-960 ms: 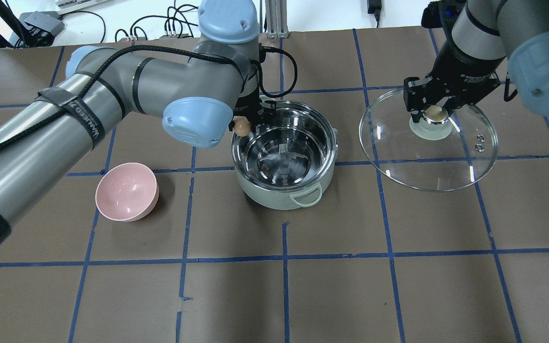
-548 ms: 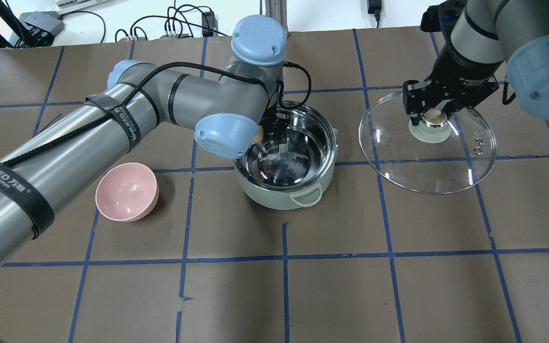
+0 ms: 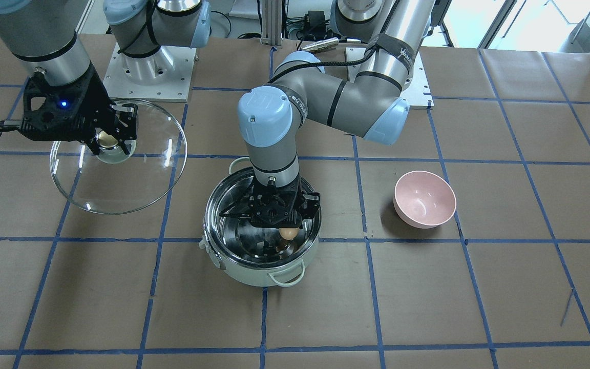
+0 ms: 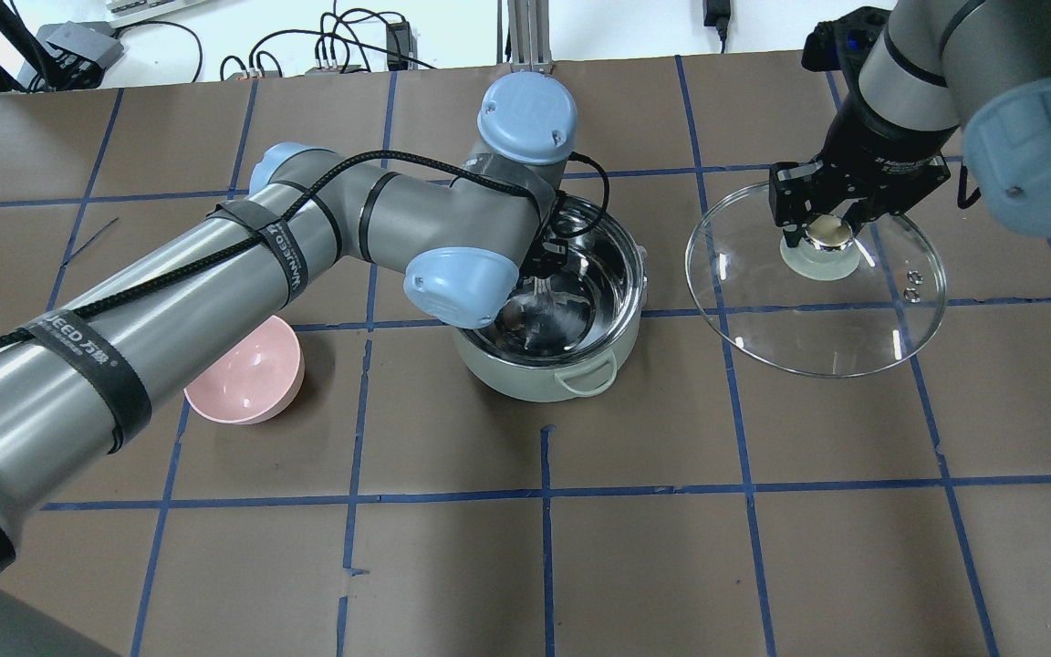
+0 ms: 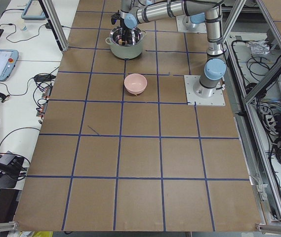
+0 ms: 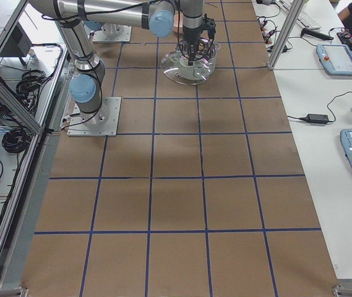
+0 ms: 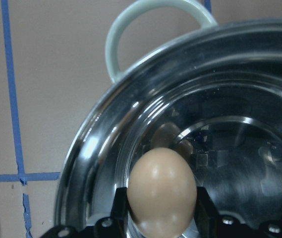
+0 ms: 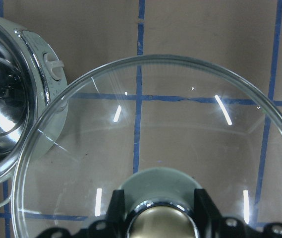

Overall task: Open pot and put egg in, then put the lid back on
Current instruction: 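Lower the egg into the pot and open the left gripper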

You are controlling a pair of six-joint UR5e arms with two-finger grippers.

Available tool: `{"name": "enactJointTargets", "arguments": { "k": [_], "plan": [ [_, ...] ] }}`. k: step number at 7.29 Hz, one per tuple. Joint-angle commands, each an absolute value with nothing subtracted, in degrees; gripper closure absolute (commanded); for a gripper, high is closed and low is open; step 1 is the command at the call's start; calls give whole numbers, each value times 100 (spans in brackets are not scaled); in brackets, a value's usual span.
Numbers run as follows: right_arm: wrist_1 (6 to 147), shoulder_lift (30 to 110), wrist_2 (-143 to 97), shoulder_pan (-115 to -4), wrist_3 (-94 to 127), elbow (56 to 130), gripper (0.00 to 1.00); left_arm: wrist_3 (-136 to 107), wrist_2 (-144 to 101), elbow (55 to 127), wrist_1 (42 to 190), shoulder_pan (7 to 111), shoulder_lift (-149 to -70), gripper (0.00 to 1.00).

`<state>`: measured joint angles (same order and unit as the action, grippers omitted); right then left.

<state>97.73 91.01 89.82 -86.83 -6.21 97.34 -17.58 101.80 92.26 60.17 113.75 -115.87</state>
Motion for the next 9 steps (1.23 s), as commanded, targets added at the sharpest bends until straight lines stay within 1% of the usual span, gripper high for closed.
{"name": "enactJointTargets", "arguments": {
  "k": [1, 2, 3, 7, 8, 9],
  "plan": [
    [9773, 9105, 8982, -8684, -615, 9738, 57, -1636, 10283, 9307, 6012, 11399, -11602, 51],
    [9782, 9105, 8982, -8684, -615, 9738, 57, -1565, 10283, 9316, 6012, 11399, -11593, 27],
    [9782, 9097, 8982, -8684, -615, 9738, 57, -1564, 10283, 9308, 6003, 11399, -11584, 18],
    [9808, 9114, 8965, -8736, -554, 9669, 57, -1196, 10283, 9202, 6012, 11286, -11217, 4],
    [9809, 9106, 8852, -8797, -327, 9633, 56, -1178, 10214, 9289, 6090, 10902, -10884, 0],
    [9817, 9105, 8790, -8928, -47, 9624, 56, -1004, 9943, 9255, 6543, 10420, -10498, 0]
  ]
}}
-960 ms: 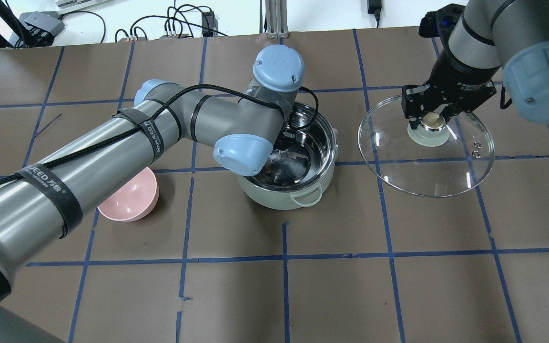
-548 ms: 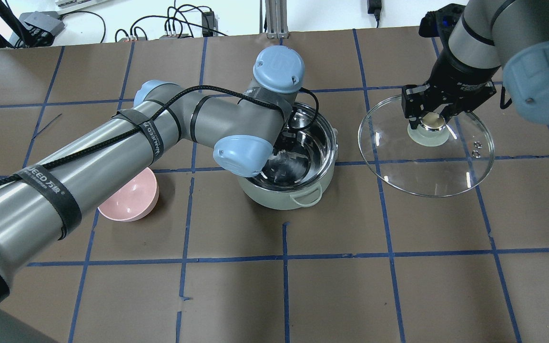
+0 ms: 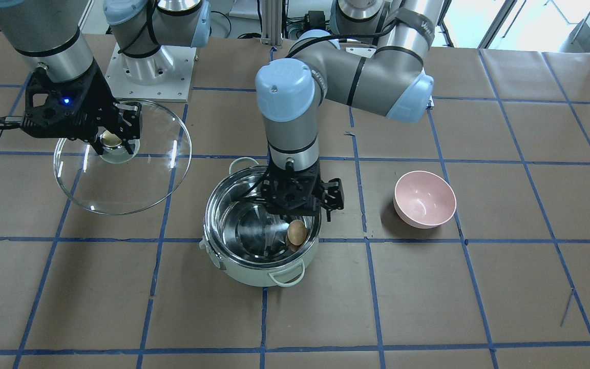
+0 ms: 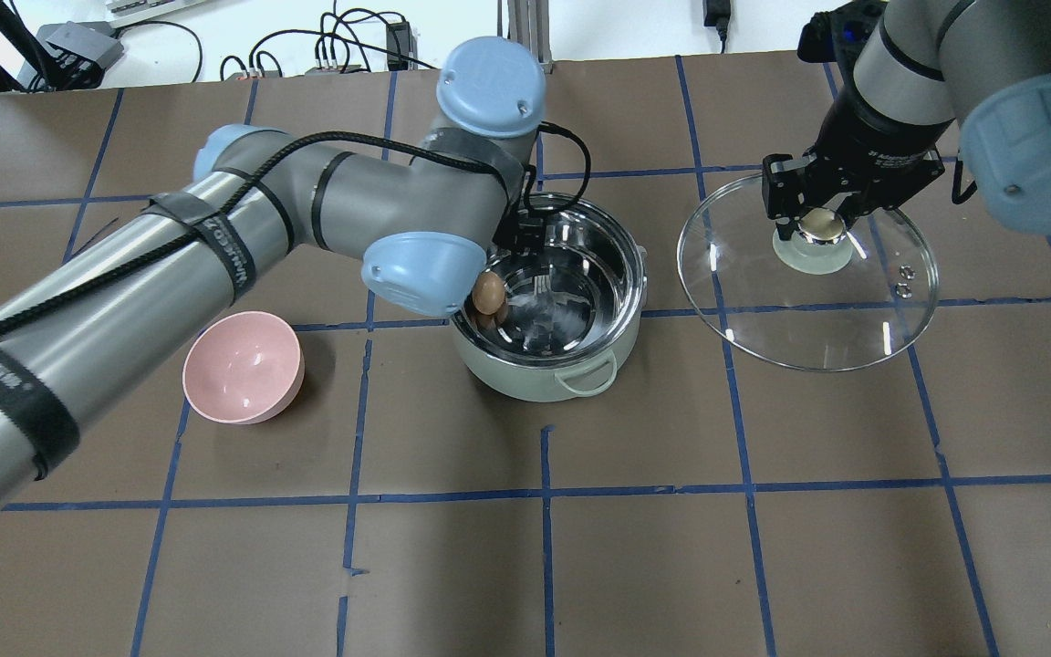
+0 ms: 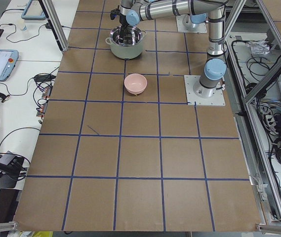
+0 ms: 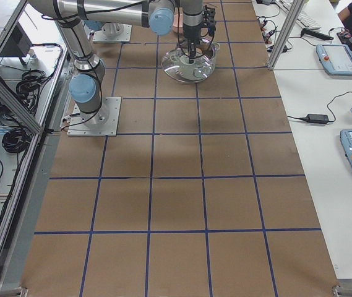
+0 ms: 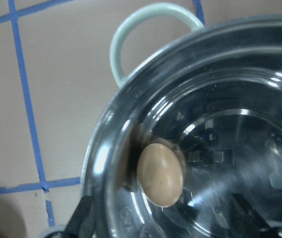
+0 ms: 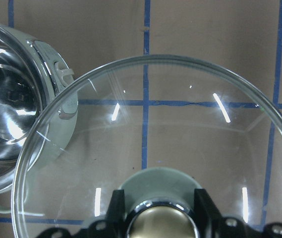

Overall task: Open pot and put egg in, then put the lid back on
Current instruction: 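Lower the egg into the pot and open the left gripper, then carry the lid back over the pot with the right gripper while the left withdraws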

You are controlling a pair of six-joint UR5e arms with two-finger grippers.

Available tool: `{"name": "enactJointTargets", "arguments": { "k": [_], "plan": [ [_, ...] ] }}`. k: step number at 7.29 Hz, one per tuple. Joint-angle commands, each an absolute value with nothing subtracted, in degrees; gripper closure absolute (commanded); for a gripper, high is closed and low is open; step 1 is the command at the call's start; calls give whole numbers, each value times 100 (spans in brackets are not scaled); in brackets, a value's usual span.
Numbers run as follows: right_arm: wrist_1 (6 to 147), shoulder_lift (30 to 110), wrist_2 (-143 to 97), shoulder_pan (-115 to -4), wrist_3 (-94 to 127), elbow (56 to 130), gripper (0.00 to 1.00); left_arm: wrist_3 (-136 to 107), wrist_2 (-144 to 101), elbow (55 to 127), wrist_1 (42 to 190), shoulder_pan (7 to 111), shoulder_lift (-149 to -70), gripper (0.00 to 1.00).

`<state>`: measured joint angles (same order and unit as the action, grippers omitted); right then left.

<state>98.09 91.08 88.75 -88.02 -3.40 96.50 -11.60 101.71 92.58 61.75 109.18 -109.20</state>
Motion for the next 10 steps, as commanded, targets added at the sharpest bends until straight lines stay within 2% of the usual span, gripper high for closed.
{"name": "enactJointTargets", "arguments": {
  "k": [1, 4, 6, 8, 10],
  "plan": [
    [10078, 9053, 8789, -9182, 121, 9615, 55, -689, 9584, 9185, 7287, 9815, -10059, 0],
    [10746, 8677, 8798, -10174, 895, 9607, 55, -536, 8826, 9167, 8373, 8712, -9222, 0],
    [11597, 7993, 8789, -10851, 1440, 9388, 55, -413, 8807, 8958, 8953, 8447, -8905, 0],
    [11898, 7665, 8789, -11083, 1617, 9334, 55, -273, 8859, 8492, 9622, 8236, -8956, 0],
    [12146, 7497, 8789, -11170, 1626, 9343, 55, -290, 9112, 8508, 9624, 8288, -9052, 0]
  ]
}}
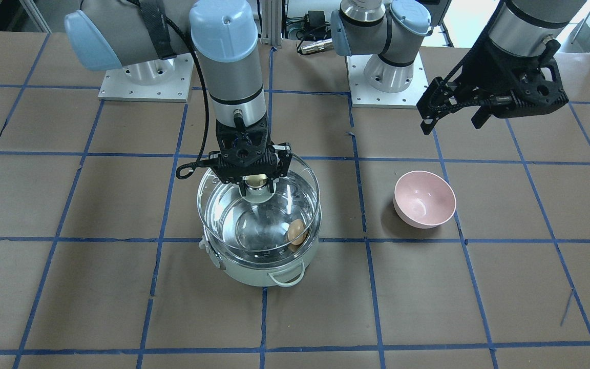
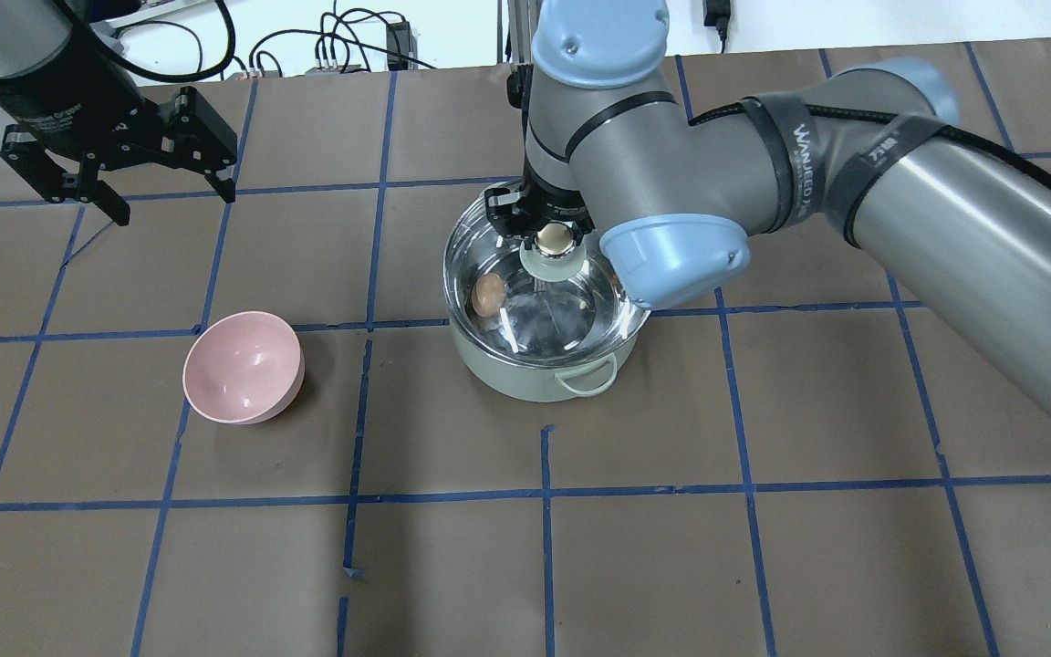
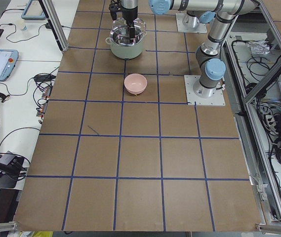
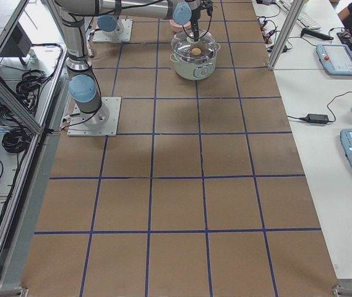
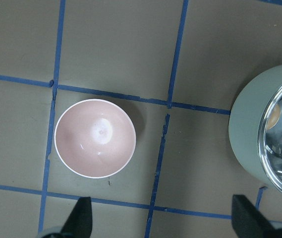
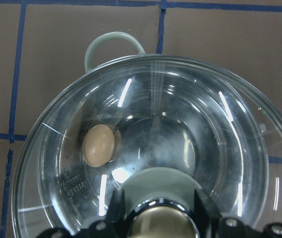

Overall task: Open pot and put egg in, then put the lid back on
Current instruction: 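Lower the glass lid onto the pot with the right gripper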

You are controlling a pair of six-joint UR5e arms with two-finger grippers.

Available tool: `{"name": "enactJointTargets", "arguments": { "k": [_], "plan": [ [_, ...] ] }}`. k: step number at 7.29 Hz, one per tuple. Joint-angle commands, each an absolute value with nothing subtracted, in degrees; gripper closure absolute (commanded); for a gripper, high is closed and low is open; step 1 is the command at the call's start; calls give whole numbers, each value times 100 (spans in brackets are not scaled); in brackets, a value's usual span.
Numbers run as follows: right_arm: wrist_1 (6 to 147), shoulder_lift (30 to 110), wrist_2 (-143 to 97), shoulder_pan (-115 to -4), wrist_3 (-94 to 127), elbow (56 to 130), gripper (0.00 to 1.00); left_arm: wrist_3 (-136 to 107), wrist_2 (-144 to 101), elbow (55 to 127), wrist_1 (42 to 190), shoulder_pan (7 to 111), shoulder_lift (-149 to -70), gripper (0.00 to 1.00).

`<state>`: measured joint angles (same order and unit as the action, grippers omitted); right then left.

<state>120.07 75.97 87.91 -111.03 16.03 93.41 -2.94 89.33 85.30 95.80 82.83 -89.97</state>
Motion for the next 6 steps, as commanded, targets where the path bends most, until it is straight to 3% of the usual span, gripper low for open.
{"name": "enactJointTargets", "arguments": {
  "k": [1, 6],
  "plan": [
    [12164, 7427, 8780, -11197, 1626, 9343, 55, -299, 9079, 8517, 9615, 8305, -9070, 0],
    [12261, 7313, 8798, -11250, 1275, 9395, 55, 26, 9167, 8412, 9615, 8569, -9079, 0]
  ]
}}
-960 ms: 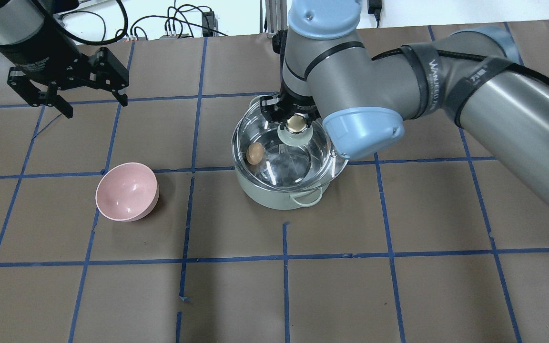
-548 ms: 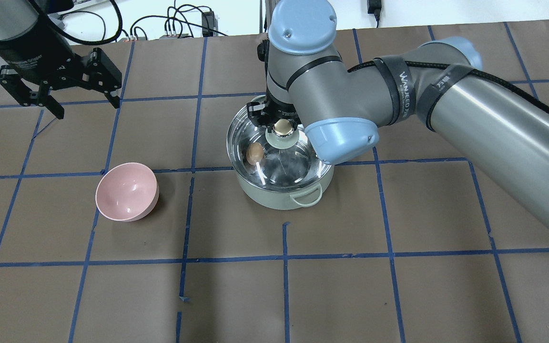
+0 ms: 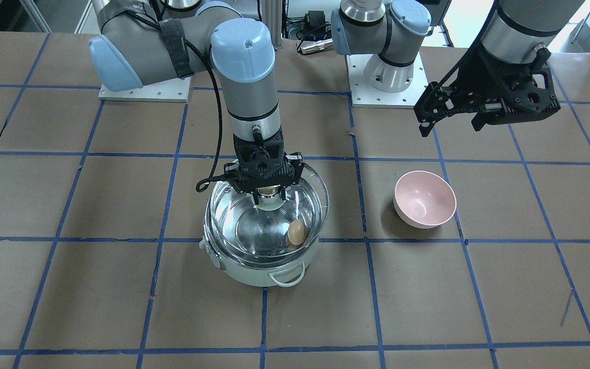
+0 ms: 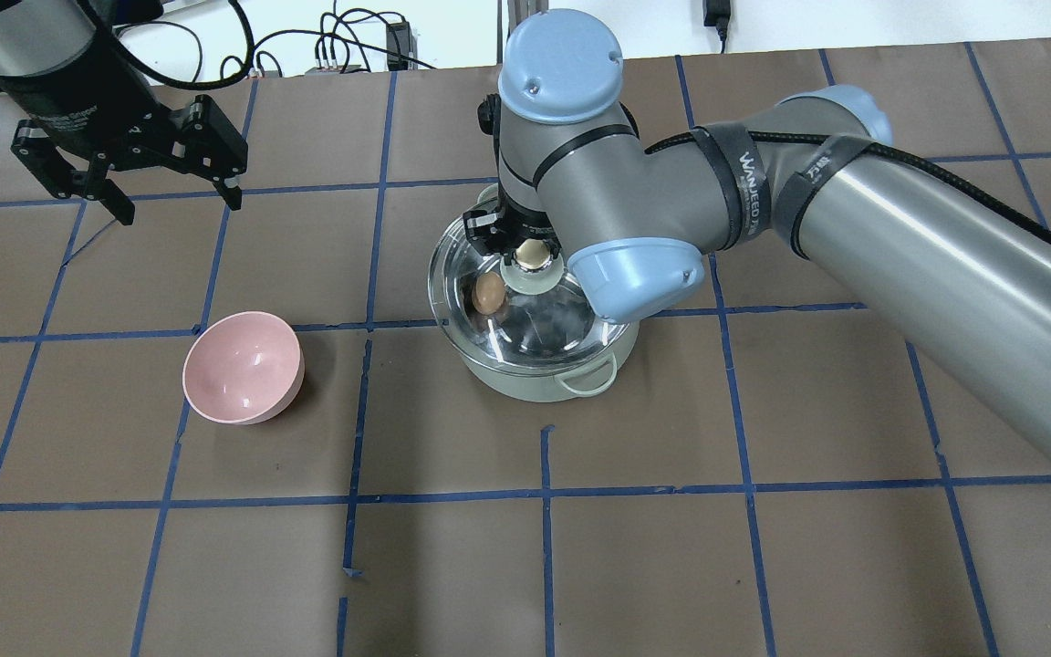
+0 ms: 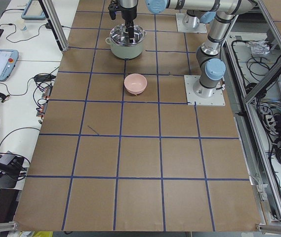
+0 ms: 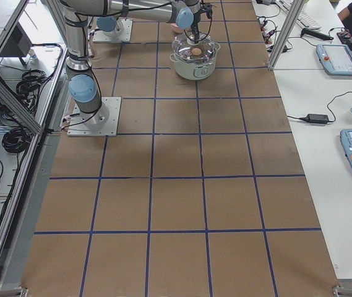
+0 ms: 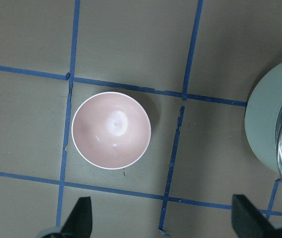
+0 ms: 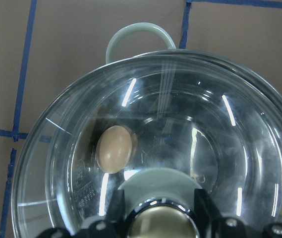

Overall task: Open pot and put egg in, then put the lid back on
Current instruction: 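Lower the glass lid onto the pot with the right gripper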

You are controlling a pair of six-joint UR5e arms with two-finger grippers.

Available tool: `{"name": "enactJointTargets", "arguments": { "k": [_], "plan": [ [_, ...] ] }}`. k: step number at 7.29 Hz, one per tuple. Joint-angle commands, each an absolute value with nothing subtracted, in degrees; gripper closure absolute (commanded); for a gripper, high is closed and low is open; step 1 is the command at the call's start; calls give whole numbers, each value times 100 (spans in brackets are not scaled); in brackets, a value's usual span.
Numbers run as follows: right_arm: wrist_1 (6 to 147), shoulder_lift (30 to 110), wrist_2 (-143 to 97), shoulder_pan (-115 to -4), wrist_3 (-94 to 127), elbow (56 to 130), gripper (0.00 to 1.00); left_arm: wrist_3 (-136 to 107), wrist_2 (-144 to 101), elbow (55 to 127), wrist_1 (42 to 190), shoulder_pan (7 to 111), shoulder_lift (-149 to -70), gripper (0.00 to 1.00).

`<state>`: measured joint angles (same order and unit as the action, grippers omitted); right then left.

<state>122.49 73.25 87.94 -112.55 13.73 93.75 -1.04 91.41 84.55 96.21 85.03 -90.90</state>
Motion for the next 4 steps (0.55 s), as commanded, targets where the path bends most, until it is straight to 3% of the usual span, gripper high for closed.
{"name": "enactJointTargets", "arguments": {
  "k": [1, 4],
  "plan": [
    [12261, 7304, 8807, -11250, 1196, 9396, 55, 166, 9176, 8429, 9624, 8578, -9114, 0],
    [12261, 7295, 8798, -11215, 1029, 9378, 55, 228, 9105, 8429, 9571, 8595, -9114, 0]
  ]
}}
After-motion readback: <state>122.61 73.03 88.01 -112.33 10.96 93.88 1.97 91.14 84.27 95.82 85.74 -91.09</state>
